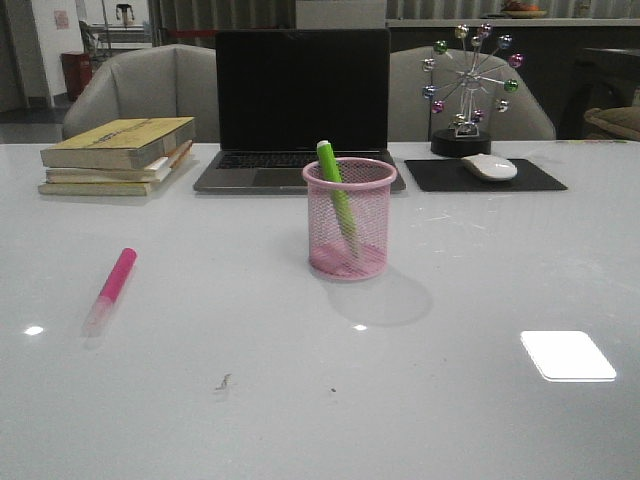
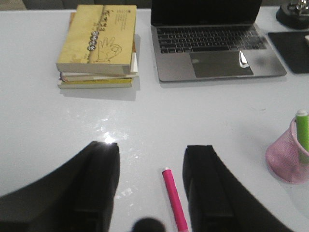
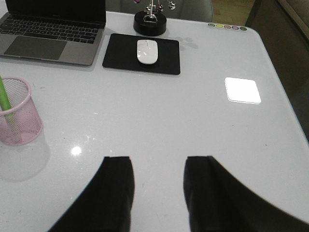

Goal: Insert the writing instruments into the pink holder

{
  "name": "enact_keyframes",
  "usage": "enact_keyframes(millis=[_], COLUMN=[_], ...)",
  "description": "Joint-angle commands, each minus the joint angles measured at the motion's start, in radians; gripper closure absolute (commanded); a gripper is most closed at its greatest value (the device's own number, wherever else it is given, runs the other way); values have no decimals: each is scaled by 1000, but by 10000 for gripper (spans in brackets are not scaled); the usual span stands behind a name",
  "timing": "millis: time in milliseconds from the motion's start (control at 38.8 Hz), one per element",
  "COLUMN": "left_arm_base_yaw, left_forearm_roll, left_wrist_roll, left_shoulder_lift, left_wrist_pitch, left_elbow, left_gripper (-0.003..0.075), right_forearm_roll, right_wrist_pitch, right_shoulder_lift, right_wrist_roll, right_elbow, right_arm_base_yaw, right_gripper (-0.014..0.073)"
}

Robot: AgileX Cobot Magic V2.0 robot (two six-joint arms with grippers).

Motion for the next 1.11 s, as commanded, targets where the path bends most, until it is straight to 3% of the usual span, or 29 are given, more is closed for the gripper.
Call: enact_keyframes(millis=[0, 103, 232, 515, 1082], left_arm_base_yaw=[-13, -13, -13, -13, -61], left_forearm_roll=[-12, -30, -115, -232, -214], left_wrist_roll=[0, 0, 0, 0, 0], left_shoulder_lift=[94, 227, 379, 568, 747], left_wrist_pitch=[32, 130, 182, 186, 192], left_elbow=[-123, -225, -324, -356, -356], left_gripper=[333, 310, 225, 228, 230], right_forearm_roll=[-6, -6, -6, -7, -27], right_wrist_pitch=[-65, -35, 9, 20, 60], right_shoulder_lift=[-2, -2, -2, -2, -2], right_wrist_roll=[-7, -7, -7, -7, -7], right_elbow=[-29, -29, -29, -29, -29], right_arm_base_yaw=[-5, -5, -5, -5, -5], right_gripper=[211, 211, 211, 211, 211])
